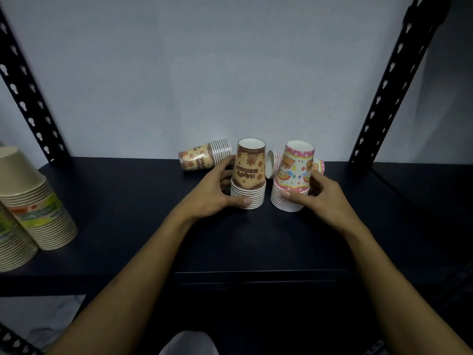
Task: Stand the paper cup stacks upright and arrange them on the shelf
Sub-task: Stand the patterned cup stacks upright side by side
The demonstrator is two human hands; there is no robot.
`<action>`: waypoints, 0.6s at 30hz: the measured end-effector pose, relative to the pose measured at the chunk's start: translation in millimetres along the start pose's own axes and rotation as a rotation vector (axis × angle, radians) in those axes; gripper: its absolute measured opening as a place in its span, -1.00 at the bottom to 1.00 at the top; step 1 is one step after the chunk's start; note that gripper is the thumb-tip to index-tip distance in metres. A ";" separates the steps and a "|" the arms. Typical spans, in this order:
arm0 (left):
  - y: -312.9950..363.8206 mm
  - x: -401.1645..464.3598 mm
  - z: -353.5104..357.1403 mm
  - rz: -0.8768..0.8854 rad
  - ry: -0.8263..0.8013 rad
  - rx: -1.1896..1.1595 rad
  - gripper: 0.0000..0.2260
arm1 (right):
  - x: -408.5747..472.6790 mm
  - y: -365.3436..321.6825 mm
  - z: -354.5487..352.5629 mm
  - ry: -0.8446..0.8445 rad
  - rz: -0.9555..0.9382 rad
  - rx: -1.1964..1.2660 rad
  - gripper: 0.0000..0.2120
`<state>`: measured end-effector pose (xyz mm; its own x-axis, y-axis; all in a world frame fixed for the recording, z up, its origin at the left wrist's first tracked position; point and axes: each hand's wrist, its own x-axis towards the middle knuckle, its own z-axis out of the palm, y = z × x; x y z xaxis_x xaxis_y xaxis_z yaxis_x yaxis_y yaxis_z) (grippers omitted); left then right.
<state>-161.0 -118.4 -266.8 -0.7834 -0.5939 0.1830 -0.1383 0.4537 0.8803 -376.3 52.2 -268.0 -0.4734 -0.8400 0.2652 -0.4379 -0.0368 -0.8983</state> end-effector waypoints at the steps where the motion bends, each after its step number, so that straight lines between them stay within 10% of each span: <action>1: 0.0 -0.3 0.6 0.000 0.006 0.014 -0.04 | 0.0 0.3 -0.1 -0.001 0.002 0.000 -0.48; 18: -1.8 0.3 12.5 0.024 0.042 0.113 -0.26 | -2.1 -4.5 -1.1 -0.106 0.013 0.025 -0.51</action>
<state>-168.6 -111.0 -273.8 -0.7618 -0.6080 0.2238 -0.1892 0.5392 0.8207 -374.2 54.7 -264.1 -0.3954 -0.8928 0.2159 -0.4123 -0.0375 -0.9103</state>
